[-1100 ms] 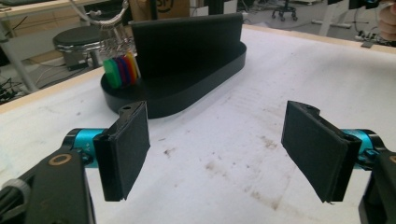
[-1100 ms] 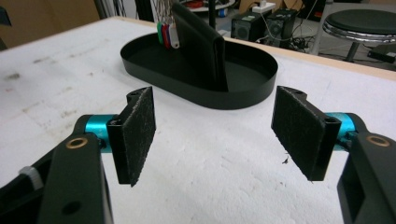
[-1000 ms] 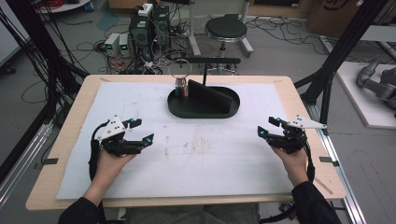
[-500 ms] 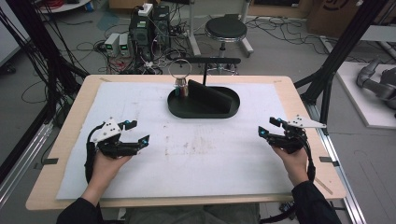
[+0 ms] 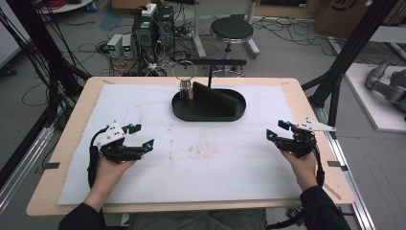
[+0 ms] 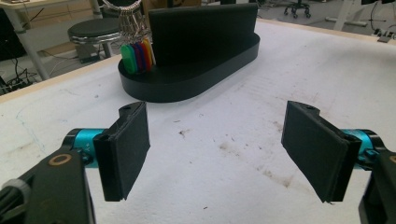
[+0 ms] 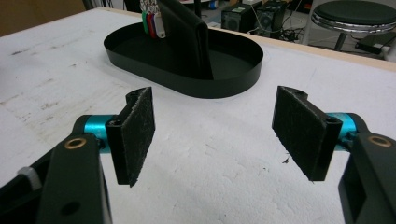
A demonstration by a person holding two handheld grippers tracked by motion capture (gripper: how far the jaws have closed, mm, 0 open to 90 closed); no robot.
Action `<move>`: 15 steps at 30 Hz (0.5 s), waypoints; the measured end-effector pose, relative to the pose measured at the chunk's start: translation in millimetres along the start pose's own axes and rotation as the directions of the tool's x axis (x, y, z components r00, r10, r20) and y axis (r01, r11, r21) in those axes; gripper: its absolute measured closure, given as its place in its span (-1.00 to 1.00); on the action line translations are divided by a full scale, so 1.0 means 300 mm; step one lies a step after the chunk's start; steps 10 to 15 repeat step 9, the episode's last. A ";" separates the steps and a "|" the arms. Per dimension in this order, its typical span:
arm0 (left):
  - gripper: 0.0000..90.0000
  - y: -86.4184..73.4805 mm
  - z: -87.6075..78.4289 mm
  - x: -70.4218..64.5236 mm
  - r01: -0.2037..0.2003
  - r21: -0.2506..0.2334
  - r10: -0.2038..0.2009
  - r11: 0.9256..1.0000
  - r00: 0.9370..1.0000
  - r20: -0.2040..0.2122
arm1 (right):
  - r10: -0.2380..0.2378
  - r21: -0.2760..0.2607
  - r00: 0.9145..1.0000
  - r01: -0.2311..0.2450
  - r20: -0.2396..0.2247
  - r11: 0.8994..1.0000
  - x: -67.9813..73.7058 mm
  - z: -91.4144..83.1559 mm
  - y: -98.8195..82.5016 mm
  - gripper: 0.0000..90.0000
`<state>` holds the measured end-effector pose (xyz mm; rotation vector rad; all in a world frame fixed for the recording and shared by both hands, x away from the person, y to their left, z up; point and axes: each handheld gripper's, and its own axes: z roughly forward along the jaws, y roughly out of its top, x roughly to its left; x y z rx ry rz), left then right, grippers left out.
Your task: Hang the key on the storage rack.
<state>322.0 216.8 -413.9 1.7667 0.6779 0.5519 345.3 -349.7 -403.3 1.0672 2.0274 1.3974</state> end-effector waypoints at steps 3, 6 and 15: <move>-0.48 0.001 0.000 0.002 -0.002 0.001 0.002 1.000 1.000 0.000 | -0.002 0.000 1.000 0.002 0.001 1.000 0.001 0.000 0.000 -0.32; -0.48 0.001 0.000 0.004 -0.001 0.002 0.001 1.000 1.000 0.000 | -0.003 0.000 1.000 0.003 0.000 1.000 0.000 0.000 0.000 -0.32; -0.48 0.002 -0.001 0.001 -0.003 -0.001 0.003 1.000 1.000 0.001 | -0.006 0.003 1.000 0.006 0.002 1.000 -0.001 0.002 0.000 -0.32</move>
